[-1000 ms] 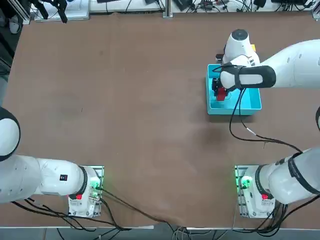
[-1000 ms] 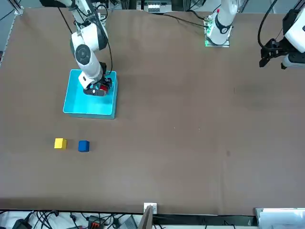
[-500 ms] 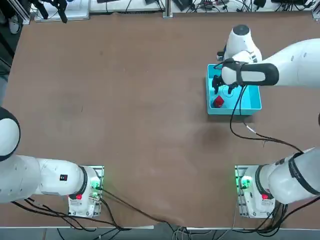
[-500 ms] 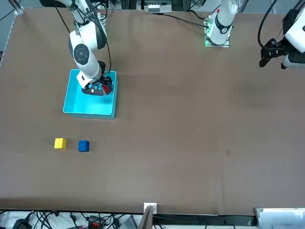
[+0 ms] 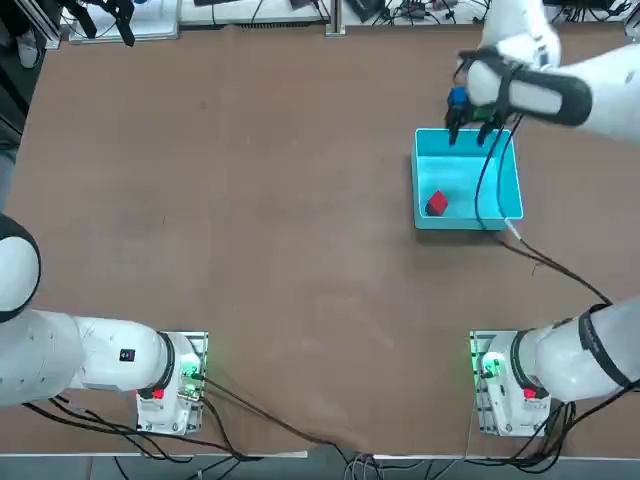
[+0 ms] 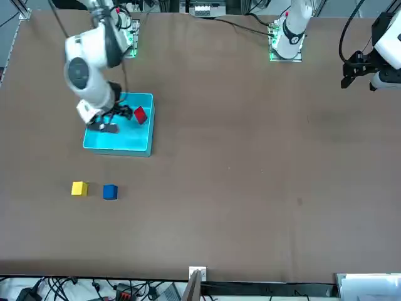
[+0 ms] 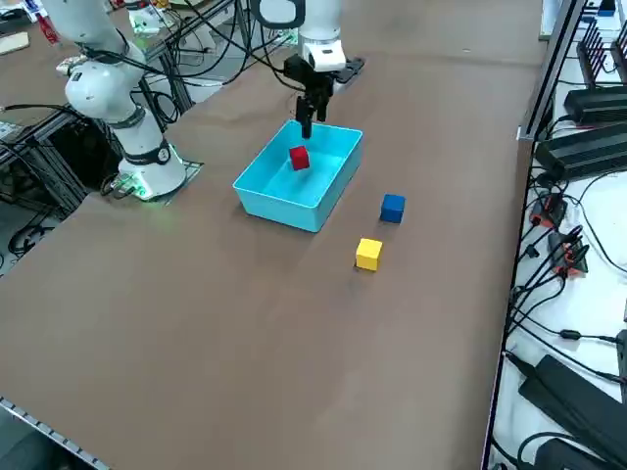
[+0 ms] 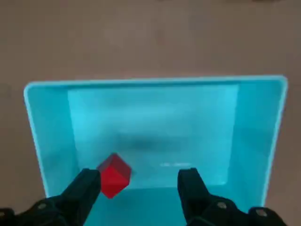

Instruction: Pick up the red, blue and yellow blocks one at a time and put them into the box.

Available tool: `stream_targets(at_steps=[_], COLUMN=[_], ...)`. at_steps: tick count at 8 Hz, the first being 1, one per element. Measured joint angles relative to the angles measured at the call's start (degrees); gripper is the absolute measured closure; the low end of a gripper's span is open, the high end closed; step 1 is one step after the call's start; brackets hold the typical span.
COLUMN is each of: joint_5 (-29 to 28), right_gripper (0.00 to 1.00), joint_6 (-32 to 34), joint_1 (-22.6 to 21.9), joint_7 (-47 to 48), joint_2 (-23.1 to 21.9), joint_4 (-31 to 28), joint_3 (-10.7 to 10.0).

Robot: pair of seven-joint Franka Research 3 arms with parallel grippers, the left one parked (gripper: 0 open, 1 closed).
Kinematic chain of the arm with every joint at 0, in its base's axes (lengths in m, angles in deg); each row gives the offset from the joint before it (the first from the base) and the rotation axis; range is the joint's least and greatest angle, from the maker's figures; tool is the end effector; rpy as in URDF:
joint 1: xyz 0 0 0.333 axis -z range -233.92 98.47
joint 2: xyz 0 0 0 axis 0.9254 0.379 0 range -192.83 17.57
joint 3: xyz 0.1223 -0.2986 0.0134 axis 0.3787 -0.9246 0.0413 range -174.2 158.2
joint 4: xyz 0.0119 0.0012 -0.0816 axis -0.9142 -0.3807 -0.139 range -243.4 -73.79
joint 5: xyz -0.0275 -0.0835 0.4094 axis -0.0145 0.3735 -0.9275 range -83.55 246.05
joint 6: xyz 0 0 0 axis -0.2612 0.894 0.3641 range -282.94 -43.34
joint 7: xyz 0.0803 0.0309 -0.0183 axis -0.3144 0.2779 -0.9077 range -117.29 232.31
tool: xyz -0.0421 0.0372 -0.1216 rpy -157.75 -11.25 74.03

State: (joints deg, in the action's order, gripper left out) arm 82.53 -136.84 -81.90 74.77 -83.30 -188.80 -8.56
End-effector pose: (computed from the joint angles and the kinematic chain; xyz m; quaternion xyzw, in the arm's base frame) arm 0.5420 0.1294 0.3301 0.9976 -0.0258 -0.0591 0.0265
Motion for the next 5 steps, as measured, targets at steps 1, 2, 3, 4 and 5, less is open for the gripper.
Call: stream_targets(at_steps=[1,2,3,4,5], joint_5=[0.0,0.0,-0.01,-0.01,-0.01], right_gripper=[0.0,0.0,0.0,0.0,0.0], joint_6=[0.05,-0.02,-0.05,-0.12,-0.19], joint_1=[2.4,4.06,5.1,5.8,6.09], joint_7=[-3.13,-5.33,-7.2,-8.62,-9.26], joint_2=[2.53,6.13,10.3,14.9,19.53], joint_4=[3.7,8.0,12.77,17.73,22.48], joint_3=[-0.15,-0.21,-0.22,-0.22,-0.22])
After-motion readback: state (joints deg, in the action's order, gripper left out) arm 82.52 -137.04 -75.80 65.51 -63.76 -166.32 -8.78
